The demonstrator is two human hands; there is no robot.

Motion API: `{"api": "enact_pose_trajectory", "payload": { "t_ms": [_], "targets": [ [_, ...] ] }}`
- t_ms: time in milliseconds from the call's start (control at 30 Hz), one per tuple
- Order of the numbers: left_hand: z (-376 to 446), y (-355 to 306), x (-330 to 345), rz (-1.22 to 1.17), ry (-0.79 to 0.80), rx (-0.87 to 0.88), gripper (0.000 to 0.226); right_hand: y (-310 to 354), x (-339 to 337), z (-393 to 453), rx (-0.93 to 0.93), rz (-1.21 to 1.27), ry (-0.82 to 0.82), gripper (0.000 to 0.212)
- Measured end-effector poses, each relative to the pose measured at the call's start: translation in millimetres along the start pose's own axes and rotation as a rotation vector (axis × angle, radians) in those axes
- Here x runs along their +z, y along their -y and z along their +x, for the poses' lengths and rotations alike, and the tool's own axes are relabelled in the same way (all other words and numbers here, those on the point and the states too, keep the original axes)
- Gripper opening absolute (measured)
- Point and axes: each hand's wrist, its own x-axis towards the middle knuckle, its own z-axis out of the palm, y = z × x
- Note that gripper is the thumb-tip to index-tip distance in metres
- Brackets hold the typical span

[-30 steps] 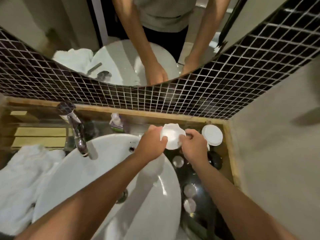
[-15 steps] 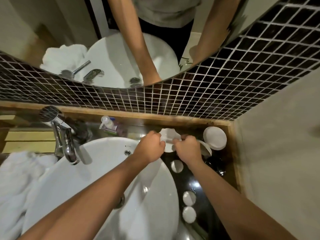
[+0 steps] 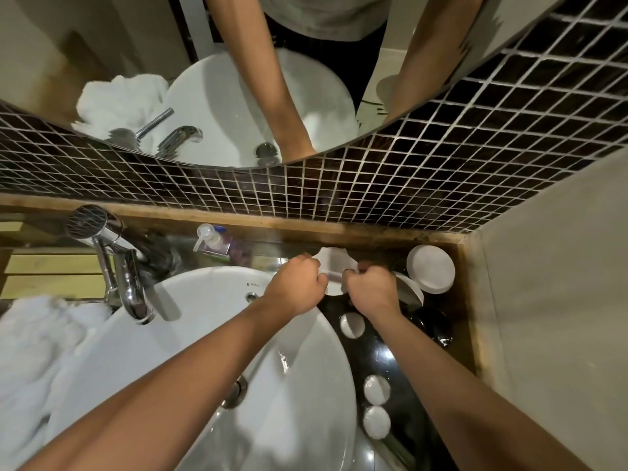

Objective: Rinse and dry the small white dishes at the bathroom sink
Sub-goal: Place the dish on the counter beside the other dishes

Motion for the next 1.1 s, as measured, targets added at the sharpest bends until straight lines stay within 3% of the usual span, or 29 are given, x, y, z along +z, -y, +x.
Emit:
{"api": "enact_pose_trajectory", "payload": {
  "t_ms": [133, 300, 500, 700, 800, 900, 1100],
  "targets": [
    [-1.8, -1.9, 2.6, -0.007, 0.006, 0.017, 0.04, -1.4, -1.1, 2.7, 0.002, -0.009, -0.015, 0.03],
    [-2.0, -3.1, 3.2, -0.019, 0.0, 0.018, 0.03, -4.2, 0.8, 5.9, -0.004, -0.021, -0.033, 0.018],
    [-2.4, -3.0, 3.0, -0.023, 0.014, 0.021, 0.042, -4.2, 2.4, 6.9, -0.012, -0.033, -0.034, 0.013],
    [-10.1, -2.4, 5.0, 0.0, -0.03, 0.039, 0.045, -7.8, -1.3, -0.8, -0.078, -0.085, -0.074, 0.031],
    [-19.9, -3.3, 6.7, 0.076, -0.121, 0.184, 0.044, -10.7, -7.1, -15.4, -0.132, -0.112, -0.077, 0.046],
    [-31.3, -8.4, 11.0, 0.175, -0.101, 0.348, 0.04, -19.1, -12.0, -32.9, -0.189, -0.15, -0.074, 0.04],
    [-51.1, -24.5, 30.5, 0.3, -0.067, 0.464, 0.026, -45.8, -20.5, -66.3, -0.216, -0.272, -0.074, 0.047]
  ]
}}
